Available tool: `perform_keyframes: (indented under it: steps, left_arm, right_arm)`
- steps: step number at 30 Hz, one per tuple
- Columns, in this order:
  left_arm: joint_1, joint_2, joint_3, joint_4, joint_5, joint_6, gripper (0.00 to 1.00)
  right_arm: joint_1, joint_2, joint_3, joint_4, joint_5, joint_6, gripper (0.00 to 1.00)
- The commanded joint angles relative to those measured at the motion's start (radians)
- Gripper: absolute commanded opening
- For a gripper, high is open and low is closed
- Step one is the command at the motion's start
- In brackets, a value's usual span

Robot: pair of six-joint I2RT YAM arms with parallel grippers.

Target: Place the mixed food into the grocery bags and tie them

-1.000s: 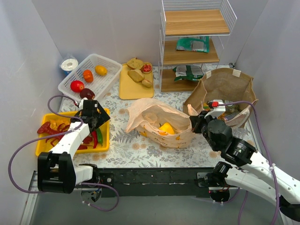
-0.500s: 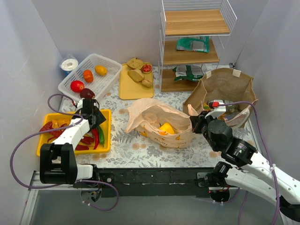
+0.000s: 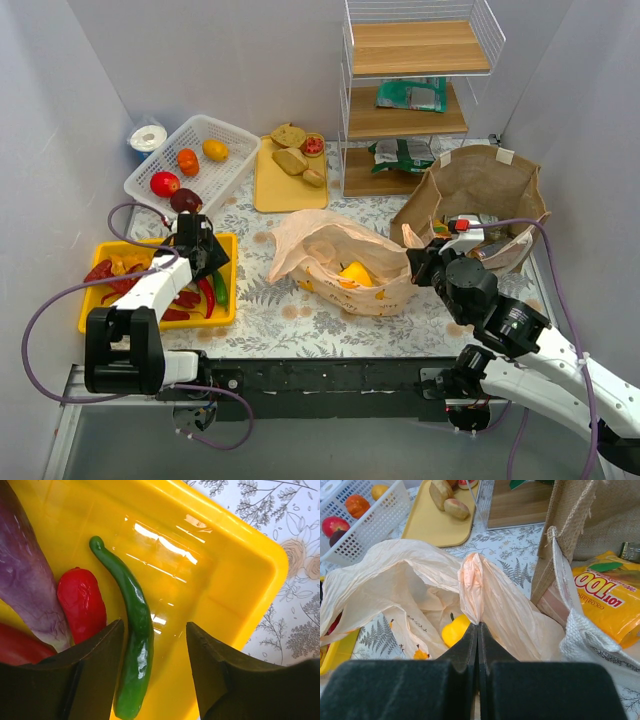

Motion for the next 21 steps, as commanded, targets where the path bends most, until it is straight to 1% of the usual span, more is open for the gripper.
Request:
perform_keyframes:
  steps: [1,7,11,13,15,16,17,18,19,20,21]
  left_arm:
    - [0.006,-0.049,-0.017,0.02,0.035,0.026,0.51]
    - [0.006,0.105,0.026,-0.064,-0.02,-0.028,0.54]
    - [0.006,0.142,0.028,-0.069,-0.001,-0.031,0.53]
    - [0.007,0.144,0.029,-0.065,0.018,-0.017,0.34]
    - [0.006,0.097,0.029,-0.046,0.042,-0.002,0.17]
    - [0.006,0.069,0.026,-0.039,0.053,0.003,0.07]
    - [0.006,0.0,0.031,-0.04,0.077,0.004,0.03]
    - [0.006,-0.037,0.035,-0.045,0.094,0.01,0.0]
    - [0.006,-0.073,0.044,-0.052,0.101,0.011,0.0]
    - [0.006,-0.151,0.081,-0.08,0.108,0.017,0.0]
    - [0.003,-0.182,0.104,-0.094,0.136,0.026,0.0]
  right_arm:
    - [0.0,0.01,0.0,0.032,0.016,0.006,0.01]
    - [0.0,0.021,0.003,0.031,0.007,0.009,0.01]
    - [0.0,0.013,0.002,0.034,0.016,0.008,0.01]
    - [0.0,0.013,0.002,0.035,0.015,0.008,0.01]
    - [0.0,0.014,0.002,0.037,0.013,0.008,0.01]
    - [0.0,0.017,0.003,0.035,0.013,0.005,0.01]
    - [0.0,0.017,0.005,0.034,0.013,0.005,0.01]
    - [0.002,0.022,0.008,0.032,0.015,0.005,0.01]
    - [0.0,0.022,0.008,0.034,0.016,0.003,0.01]
    - [-0.001,0.022,0.008,0.035,0.016,0.003,0.01]
    - [0.0,0.028,0.01,0.038,0.018,0.002,0.01]
